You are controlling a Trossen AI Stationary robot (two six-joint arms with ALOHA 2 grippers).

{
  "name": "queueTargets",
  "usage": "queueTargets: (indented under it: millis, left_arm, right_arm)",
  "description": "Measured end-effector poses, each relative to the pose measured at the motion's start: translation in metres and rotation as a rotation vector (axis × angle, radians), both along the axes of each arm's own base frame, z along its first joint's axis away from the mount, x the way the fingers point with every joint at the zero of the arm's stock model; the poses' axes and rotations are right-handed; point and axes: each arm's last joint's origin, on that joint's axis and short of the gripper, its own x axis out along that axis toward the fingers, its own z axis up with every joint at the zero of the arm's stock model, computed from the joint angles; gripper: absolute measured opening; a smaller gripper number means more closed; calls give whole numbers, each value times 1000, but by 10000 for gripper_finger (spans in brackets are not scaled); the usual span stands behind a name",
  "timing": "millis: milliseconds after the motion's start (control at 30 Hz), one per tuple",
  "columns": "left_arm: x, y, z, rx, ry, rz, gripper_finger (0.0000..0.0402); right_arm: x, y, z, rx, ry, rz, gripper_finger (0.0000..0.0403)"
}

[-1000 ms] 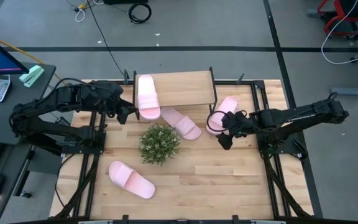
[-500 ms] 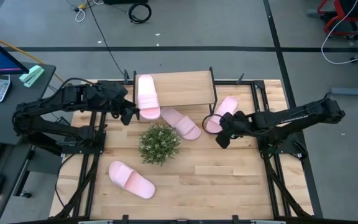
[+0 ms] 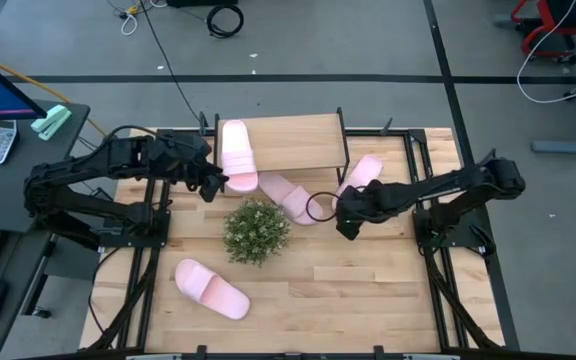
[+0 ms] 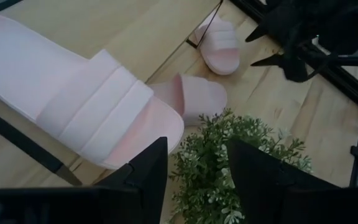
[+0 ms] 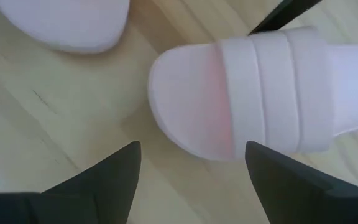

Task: Pick and place slides into the shelf
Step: Put the pink slide on the shelf

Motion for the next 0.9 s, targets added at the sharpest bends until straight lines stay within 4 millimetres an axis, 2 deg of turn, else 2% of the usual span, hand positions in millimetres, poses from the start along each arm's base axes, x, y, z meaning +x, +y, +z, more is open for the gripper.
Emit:
queueTargets:
  millis: [300,467,900]
  left_arm:
    - [0,0,0,-25,-8,22,174]
    - [0,0,0,-33,-11,29,172]
    - [0,0,0,-44,-21,40,172]
  right_arm:
    - [17,-9,-7,-67,138,27,296]
    - [17,-10,-17,-87,224,55,296]
    - [21,-17,-32,-205,316,61,295]
